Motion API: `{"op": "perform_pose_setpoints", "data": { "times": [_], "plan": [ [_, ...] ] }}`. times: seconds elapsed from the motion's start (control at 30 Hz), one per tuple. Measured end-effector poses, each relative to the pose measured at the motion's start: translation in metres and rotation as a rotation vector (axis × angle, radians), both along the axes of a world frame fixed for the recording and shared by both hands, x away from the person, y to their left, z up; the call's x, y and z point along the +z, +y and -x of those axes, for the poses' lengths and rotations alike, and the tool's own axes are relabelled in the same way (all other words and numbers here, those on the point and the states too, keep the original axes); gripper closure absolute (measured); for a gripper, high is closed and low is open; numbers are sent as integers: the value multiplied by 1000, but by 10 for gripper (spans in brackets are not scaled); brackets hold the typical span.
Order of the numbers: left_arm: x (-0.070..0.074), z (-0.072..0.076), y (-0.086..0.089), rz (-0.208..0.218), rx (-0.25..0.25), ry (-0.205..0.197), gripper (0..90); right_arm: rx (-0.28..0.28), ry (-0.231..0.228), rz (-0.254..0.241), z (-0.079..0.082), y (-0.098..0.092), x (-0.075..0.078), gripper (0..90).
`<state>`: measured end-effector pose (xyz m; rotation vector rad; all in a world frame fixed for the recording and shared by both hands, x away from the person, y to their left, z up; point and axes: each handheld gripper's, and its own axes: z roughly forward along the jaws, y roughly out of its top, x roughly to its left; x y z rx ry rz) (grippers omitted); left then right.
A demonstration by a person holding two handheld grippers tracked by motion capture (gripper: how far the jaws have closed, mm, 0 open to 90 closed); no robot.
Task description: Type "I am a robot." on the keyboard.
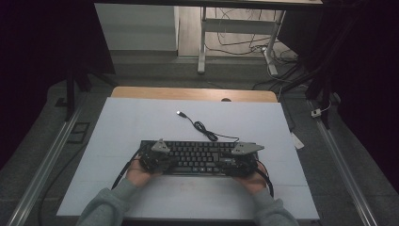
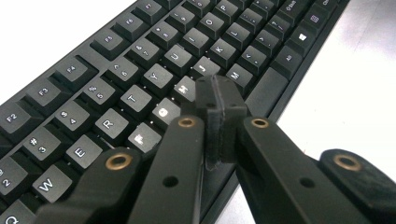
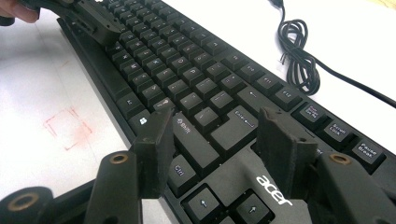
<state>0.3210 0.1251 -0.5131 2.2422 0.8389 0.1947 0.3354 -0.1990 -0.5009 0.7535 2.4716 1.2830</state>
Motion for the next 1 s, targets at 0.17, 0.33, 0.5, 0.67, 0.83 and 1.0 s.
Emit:
{"op": "perform_pose_setpoints", "data": {
  "times": [0.17, 0.33, 0.5, 0.67, 0.83, 1.0],
  "plan": [
    [-1, -1, -1, -5, 2, 2, 888, -2, -2, 5, 0, -1, 1, 469],
    [-4, -2, -1, -11, 7, 7, 888, 0, -3, 2, 0, -1, 1, 469],
    [-5, -2, -1, -14, 9, 7, 888, 0, -3, 3, 0, -1, 1, 468],
    [-7, -2, -4, -40, 3, -2, 889, -2, -3, 5, 0, -1, 1, 466],
    [-6, -2, -3, -30, 5, -5, 889, -3, -3, 4, 0, -1, 1, 465],
    [6, 1, 7, 36, 30, -35, 889, -7, -6, 6, 0, -2, 1, 465]
  ]
}}
